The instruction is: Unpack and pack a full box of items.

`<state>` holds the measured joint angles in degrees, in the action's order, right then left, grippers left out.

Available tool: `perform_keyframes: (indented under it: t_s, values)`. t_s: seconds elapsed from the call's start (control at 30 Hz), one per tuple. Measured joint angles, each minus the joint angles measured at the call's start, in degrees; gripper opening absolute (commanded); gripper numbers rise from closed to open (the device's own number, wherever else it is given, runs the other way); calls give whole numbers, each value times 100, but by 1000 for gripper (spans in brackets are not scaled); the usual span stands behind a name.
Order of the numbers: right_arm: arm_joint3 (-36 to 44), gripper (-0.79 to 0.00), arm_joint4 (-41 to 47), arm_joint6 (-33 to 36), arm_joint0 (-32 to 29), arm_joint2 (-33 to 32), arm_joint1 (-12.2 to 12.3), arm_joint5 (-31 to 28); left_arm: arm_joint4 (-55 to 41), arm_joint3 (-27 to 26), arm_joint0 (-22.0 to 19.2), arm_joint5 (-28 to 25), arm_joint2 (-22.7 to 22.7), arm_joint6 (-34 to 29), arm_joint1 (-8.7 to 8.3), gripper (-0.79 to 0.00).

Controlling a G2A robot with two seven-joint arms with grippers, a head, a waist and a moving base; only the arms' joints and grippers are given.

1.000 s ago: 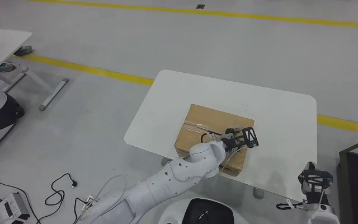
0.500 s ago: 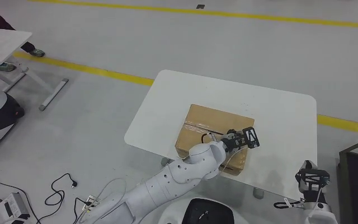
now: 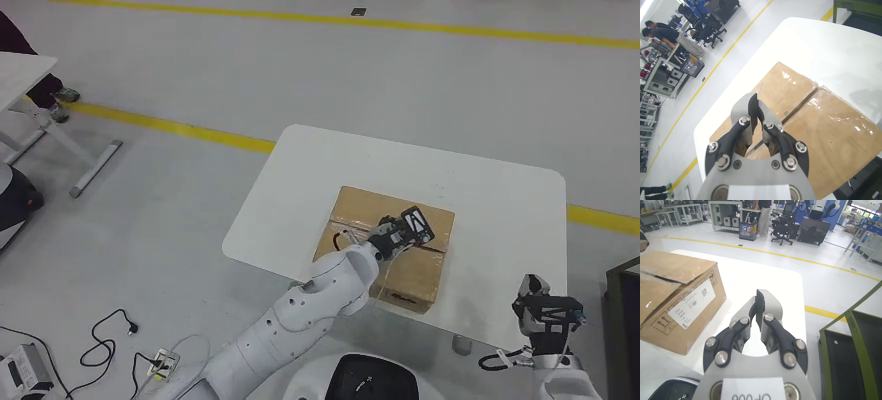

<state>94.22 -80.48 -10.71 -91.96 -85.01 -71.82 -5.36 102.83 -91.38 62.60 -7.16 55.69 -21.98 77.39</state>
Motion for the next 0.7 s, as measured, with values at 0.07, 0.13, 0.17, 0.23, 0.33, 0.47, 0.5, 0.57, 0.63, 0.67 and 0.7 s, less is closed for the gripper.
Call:
perform_keyframes:
  t_s: [0.07, 0.13, 0.17, 0.23, 0.33, 0.47, 0.5, 0.57, 0.63, 0.67, 0.7]
  values:
    - [73, -785, -70, 14, 13, 59, -2, -37, 19, -149, 148, 9, 207, 36, -41, -785]
    - [152, -785, -103, 15, 18, 125, -6, -79, 21, -258, 261, 32, 386, 60, -73, -785]
    - [205, -785, -126, 15, 19, 171, -9, -110, 41, -329, 329, 55, 500, 69, -92, -785]
    - [265, -785, -157, 26, 28, 244, -13, -150, 76, -437, 422, 84, 663, 67, -118, -785]
    - [330, -785, -218, 39, 68, 404, -25, -233, 146, -663, 574, 125, 938, 8, -161, -785]
    - [327, -785, -314, 83, 151, 641, -49, -253, 368, -988, 829, 140, 1411, -136, -240, -785]
    - [313, -785, -332, 92, 177, 696, -55, -250, 389, -1048, 890, 164, 1543, -167, -258, -785]
    - [280, -785, -392, 94, 238, 809, -68, -233, 414, -1189, 1036, 195, 1864, -220, -297, -785]
    - [249, -785, -416, 89, 281, 885, -79, -209, 453, -1292, 1156, 184, 2119, -242, -329, -785]
    - [229, -785, -418, 84, 310, 928, -86, -199, 473, -1351, 1230, 176, 2274, -254, -348, -785]
    - [213, -785, -420, 81, 334, 962, -90, -202, 483, -1387, 1282, 179, 2385, -261, -360, -785]
